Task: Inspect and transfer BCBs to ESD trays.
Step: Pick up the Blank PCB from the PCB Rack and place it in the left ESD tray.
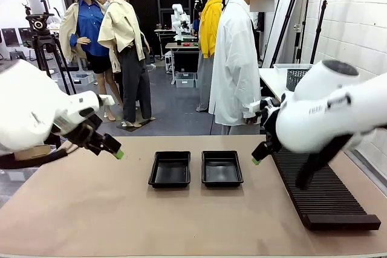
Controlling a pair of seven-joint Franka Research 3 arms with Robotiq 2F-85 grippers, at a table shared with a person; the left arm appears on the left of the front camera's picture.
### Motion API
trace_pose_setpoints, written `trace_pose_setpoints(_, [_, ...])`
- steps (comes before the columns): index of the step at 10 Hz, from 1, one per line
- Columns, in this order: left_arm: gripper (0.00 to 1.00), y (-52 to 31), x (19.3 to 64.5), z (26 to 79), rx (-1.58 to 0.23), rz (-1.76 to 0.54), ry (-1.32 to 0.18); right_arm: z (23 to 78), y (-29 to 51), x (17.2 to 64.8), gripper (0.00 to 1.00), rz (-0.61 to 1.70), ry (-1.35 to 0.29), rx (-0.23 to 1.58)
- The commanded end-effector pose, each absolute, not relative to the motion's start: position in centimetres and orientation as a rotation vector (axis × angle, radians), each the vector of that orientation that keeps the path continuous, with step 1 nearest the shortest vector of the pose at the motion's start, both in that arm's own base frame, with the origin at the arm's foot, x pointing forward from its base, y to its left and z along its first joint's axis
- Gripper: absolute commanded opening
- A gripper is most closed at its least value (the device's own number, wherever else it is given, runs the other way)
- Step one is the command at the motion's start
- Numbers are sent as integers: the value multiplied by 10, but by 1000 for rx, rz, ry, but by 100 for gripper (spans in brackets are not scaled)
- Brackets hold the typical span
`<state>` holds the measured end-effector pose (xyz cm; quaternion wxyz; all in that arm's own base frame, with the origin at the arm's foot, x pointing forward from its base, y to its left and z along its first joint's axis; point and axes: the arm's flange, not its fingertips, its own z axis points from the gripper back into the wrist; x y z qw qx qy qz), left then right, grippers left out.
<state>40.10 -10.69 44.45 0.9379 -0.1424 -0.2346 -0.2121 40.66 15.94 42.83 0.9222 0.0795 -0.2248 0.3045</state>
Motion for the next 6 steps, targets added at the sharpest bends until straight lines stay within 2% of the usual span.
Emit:
trace_pose_setpoints(1, [100,-81,417,465,-439,-393,-396,465,127,422,100,620,-378,369])
trace_pose_setpoints(2, [100,-73,423,474,-501,-398,-338,478,115,430,100,595,-349,418])
trace_pose_setpoints(3, [100,-64,433,485,-552,-382,-285,489,102,436,100,597,-335,541])
trace_pose_setpoints(6, [100,-33,437,497,-828,-308,-240,488,46,432,100,516,-343,871])
